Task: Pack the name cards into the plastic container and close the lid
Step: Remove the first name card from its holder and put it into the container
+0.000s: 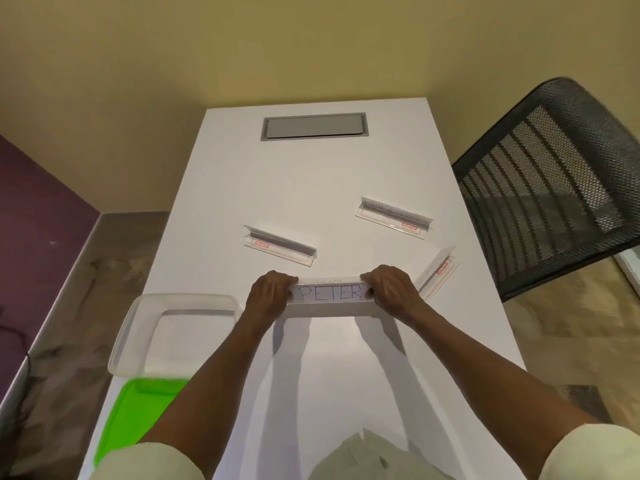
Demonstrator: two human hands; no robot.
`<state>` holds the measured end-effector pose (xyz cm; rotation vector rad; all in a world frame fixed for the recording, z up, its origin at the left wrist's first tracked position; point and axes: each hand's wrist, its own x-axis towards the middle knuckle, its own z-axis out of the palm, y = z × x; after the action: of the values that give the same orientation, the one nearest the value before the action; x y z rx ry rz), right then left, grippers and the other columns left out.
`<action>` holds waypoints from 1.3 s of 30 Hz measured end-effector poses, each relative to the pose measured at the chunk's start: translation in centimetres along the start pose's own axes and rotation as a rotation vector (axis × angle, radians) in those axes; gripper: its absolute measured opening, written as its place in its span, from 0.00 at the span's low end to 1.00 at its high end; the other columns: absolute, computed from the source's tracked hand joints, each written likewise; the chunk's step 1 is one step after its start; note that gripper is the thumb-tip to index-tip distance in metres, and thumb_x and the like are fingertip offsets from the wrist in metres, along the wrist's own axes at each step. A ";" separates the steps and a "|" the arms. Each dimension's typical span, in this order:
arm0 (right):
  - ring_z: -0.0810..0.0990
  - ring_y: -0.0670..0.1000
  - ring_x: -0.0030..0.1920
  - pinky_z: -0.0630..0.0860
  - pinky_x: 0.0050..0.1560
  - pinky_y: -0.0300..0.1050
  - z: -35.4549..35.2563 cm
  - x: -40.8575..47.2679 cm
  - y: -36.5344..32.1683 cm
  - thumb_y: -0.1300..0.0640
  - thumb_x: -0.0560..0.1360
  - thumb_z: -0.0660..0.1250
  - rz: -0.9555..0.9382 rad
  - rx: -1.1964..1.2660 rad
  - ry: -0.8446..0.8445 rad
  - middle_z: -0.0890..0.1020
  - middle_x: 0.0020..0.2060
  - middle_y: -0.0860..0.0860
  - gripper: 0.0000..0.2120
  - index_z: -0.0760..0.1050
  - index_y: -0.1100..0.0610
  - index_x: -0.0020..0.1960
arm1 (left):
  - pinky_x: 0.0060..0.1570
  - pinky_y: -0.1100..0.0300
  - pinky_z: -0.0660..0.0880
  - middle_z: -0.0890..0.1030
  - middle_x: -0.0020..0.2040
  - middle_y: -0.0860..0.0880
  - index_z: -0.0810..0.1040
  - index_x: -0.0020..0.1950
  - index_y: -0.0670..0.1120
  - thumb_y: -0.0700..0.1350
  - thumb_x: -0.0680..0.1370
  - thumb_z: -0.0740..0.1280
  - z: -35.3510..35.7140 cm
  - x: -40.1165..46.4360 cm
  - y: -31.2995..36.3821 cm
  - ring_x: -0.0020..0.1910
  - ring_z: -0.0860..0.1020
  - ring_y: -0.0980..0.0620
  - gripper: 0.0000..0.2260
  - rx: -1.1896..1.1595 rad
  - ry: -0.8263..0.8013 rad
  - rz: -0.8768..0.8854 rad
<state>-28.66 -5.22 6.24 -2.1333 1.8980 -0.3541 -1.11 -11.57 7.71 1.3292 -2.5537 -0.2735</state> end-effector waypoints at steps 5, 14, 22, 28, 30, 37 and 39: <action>0.77 0.57 0.38 0.62 0.38 0.40 -2.3 -0.3 -2.1 0.53 0.69 0.50 -0.051 0.020 0.111 0.85 0.31 0.48 0.19 0.80 0.53 0.40 | 0.26 0.52 0.77 0.80 0.27 0.46 0.81 0.36 0.39 0.33 0.62 0.63 -3.5 -0.5 0.2 0.28 0.77 0.41 0.08 0.013 0.052 0.015; 0.78 0.60 0.30 0.64 0.29 0.41 -5.8 -0.6 -6.6 0.63 0.60 0.75 -0.116 -0.162 0.149 0.82 0.29 0.56 0.09 0.81 0.59 0.40 | 0.45 0.56 0.74 0.85 0.42 0.42 0.83 0.53 0.39 0.30 0.69 0.68 -8.8 -1.9 -0.7 0.47 0.79 0.39 0.14 0.032 0.023 -0.098; 0.68 0.59 0.35 0.61 0.33 0.44 -7.3 -0.5 -13.2 0.58 0.67 0.68 -0.110 -0.181 0.060 0.80 0.32 0.59 0.07 0.71 0.56 0.33 | 0.54 0.56 0.72 0.85 0.48 0.46 0.80 0.61 0.45 0.33 0.74 0.65 -13.1 -4.2 -3.4 0.59 0.75 0.46 0.17 0.027 -0.082 -0.281; 0.77 0.61 0.41 0.62 0.34 0.44 -6.3 0.3 -16.8 0.55 0.69 0.70 -0.168 -0.231 0.068 0.81 0.35 0.59 0.06 0.78 0.58 0.39 | 0.43 0.58 0.72 0.85 0.36 0.50 0.81 0.59 0.46 0.31 0.73 0.60 -15.6 -6.2 -6.0 0.50 0.77 0.50 0.20 -0.064 -0.118 -0.389; 0.78 0.61 0.42 0.62 0.34 0.44 -5.7 0.6 -18.4 0.54 0.69 0.70 -0.195 -0.239 0.076 0.82 0.37 0.59 0.07 0.78 0.58 0.40 | 0.40 0.59 0.71 0.83 0.32 0.52 0.81 0.58 0.45 0.31 0.72 0.59 -16.4 -7.1 -7.3 0.46 0.78 0.52 0.20 -0.086 -0.137 -0.422; 0.80 0.60 0.43 0.64 0.34 0.44 -3.1 1.9 -23.3 0.53 0.69 0.70 -0.262 -0.247 0.067 0.83 0.37 0.58 0.08 0.78 0.59 0.38 | 0.40 0.60 0.75 0.83 0.31 0.50 0.83 0.54 0.45 0.32 0.70 0.59 -18.2 -10.0 -11.6 0.36 0.82 0.54 0.19 -0.135 -0.146 -0.495; 0.79 0.61 0.42 0.64 0.34 0.44 -2.3 2.2 -24.6 0.54 0.69 0.70 -0.275 -0.234 0.047 0.82 0.36 0.60 0.09 0.77 0.60 0.37 | 0.41 0.60 0.76 0.84 0.31 0.49 0.83 0.54 0.45 0.31 0.70 0.60 -18.4 -10.9 -12.8 0.36 0.82 0.54 0.20 -0.127 -0.152 -0.495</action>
<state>-6.35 -4.81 17.12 -2.5713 1.7447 -0.2471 20.46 -10.75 20.17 1.9363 -2.2314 -0.6364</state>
